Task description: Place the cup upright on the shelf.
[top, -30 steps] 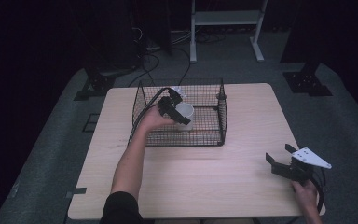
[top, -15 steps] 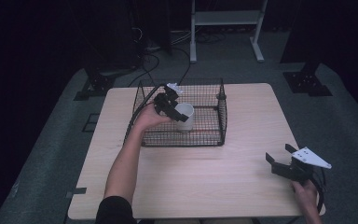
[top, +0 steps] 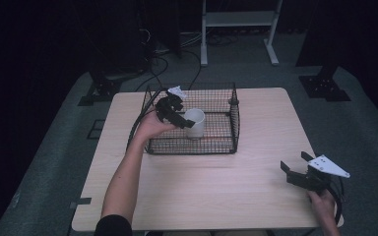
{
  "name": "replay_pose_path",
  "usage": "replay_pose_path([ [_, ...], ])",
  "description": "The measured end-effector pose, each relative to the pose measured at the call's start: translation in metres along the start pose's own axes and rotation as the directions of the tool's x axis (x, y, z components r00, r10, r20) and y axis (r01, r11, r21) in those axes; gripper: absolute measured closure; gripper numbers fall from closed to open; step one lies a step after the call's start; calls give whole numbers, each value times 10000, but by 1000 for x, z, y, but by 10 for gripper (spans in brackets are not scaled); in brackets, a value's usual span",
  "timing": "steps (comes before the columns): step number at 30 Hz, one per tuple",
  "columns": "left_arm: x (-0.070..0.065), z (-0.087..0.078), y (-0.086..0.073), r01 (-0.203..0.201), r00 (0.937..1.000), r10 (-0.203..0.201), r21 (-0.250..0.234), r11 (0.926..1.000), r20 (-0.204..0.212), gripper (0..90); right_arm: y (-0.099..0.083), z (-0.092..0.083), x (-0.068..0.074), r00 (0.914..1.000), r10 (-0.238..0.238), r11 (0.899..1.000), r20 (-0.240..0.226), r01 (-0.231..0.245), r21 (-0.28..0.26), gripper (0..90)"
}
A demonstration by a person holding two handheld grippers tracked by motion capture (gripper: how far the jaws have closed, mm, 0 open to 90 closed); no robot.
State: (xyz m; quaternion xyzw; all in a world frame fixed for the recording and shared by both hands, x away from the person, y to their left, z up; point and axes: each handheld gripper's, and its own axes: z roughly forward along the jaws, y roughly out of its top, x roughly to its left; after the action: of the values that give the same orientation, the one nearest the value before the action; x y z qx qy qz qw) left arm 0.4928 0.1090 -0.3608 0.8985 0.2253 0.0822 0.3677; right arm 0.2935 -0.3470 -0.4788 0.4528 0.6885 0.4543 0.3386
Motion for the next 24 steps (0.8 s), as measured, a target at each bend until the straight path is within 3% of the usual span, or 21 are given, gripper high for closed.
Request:
replay_pose_path([
  [15, -17, -24, -5, -343, 9989, 333, -296, 9990, -337, 68, 0, 0, 0, 10000, -3, 10000, 5, 3, 14, 131],
  [24, -23, -35, -17, -187, 9990, 165, -546, 9983, -404, 68, 0, 0, 0, 10000, 8, 10000, 9, -8, 28, 131],
])
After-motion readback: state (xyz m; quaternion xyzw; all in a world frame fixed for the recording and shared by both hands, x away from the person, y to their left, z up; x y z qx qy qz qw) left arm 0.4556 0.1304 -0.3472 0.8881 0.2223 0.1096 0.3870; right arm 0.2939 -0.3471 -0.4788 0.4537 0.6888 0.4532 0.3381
